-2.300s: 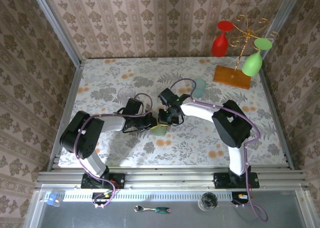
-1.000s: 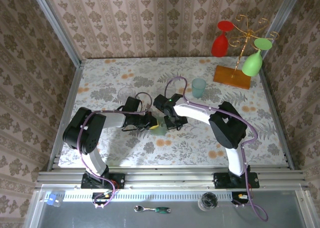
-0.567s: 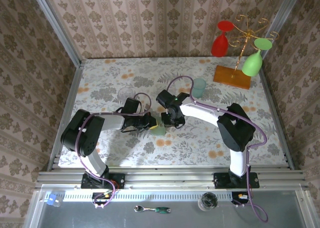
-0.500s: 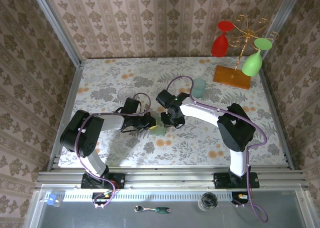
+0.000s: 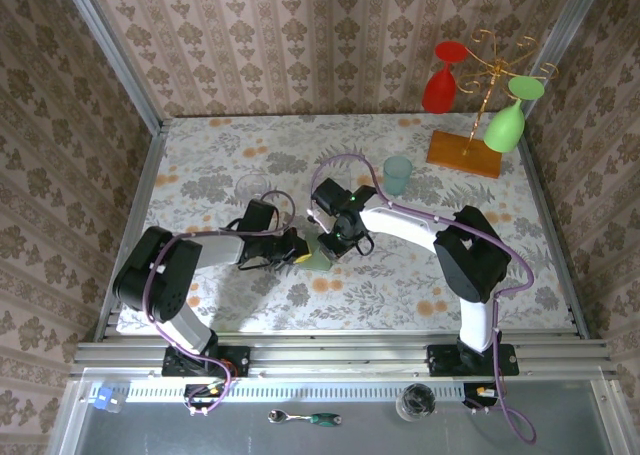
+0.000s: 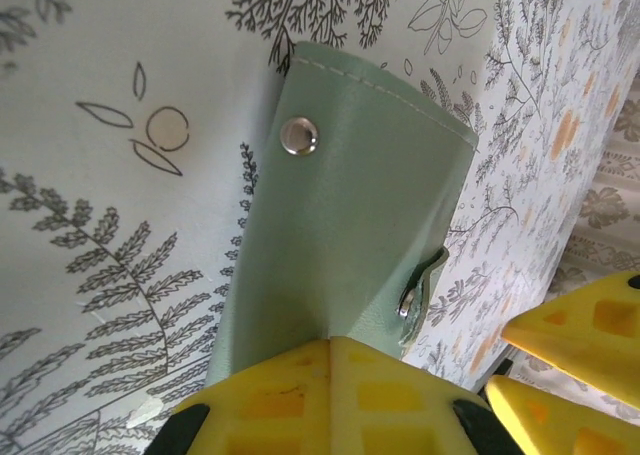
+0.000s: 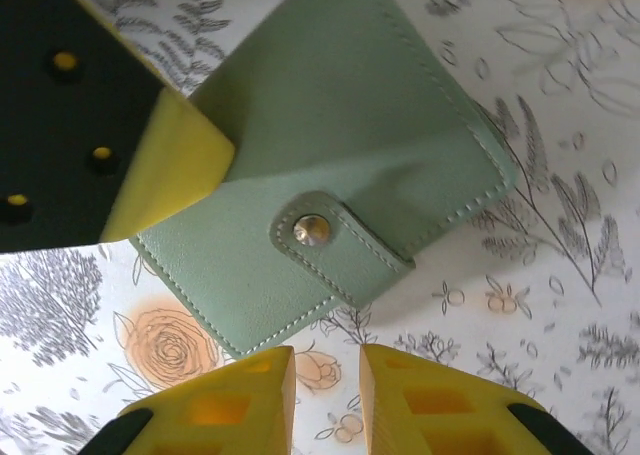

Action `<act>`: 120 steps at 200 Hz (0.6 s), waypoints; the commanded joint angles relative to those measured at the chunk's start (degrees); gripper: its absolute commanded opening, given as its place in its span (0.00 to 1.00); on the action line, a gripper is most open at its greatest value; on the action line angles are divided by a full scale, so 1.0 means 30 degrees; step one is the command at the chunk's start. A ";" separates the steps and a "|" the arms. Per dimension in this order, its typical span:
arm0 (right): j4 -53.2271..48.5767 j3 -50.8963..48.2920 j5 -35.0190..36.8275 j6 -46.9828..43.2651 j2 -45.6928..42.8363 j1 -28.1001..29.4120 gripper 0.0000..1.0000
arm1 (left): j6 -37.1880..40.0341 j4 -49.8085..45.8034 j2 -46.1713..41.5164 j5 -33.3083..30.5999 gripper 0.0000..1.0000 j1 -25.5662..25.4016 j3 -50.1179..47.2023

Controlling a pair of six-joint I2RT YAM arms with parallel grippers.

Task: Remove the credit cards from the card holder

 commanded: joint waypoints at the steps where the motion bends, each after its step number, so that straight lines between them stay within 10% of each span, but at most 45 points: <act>1: 0.0884 -0.0640 -0.0540 -0.6495 -0.0456 0.0035 0.24 | -0.1195 0.0756 -0.0276 0.0556 0.00 0.0165 -0.0510; 120: 0.0755 0.1251 -0.0918 -1.5398 0.1497 -0.0041 0.44 | -0.1534 0.0477 -0.2999 -0.0234 0.00 0.1725 -0.0884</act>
